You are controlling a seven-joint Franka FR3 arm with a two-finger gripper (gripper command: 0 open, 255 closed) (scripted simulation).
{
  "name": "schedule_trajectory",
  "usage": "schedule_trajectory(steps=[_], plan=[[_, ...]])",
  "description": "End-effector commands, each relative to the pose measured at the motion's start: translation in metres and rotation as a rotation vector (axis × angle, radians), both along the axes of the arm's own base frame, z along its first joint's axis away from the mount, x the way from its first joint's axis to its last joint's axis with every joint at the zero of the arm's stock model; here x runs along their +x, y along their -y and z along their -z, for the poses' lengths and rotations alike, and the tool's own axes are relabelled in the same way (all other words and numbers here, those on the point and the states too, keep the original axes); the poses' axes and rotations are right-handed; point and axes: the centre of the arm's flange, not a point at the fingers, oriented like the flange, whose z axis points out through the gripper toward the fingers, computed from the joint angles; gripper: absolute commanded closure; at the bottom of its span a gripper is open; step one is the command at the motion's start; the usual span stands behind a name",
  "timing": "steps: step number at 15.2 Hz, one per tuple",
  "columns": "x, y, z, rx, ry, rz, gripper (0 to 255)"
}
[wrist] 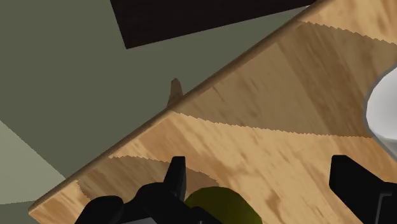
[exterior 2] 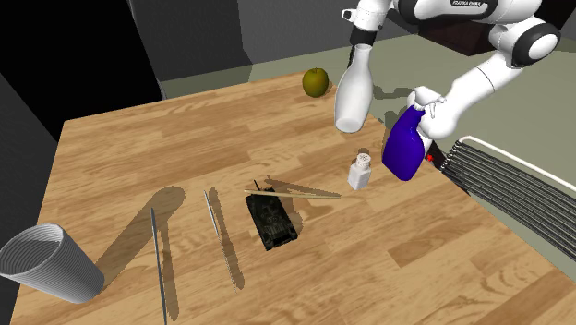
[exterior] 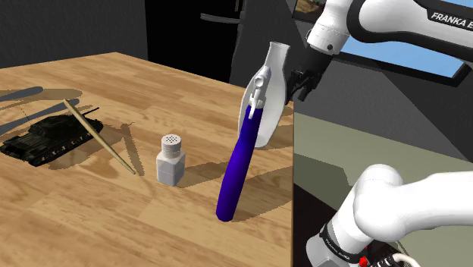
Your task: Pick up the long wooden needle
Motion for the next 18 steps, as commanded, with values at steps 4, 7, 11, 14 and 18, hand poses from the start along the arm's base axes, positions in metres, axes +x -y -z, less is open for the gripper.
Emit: schedule_trajectory(steps=[4, 7, 11, 14, 18], plan=[[0.019, -0.035, 0.001, -0.007, 0.007, -0.021, 0], [0.037, -0.07, 0.002, -0.015, 0.015, -0.043, 0], [0.061, -0.117, 0.004, -0.024, 0.024, -0.071, 0], [0.077, -0.153, 0.005, -0.032, 0.031, -0.092, 0], [0.098, -0.201, 0.007, -0.042, 0.041, -0.121, 0]])
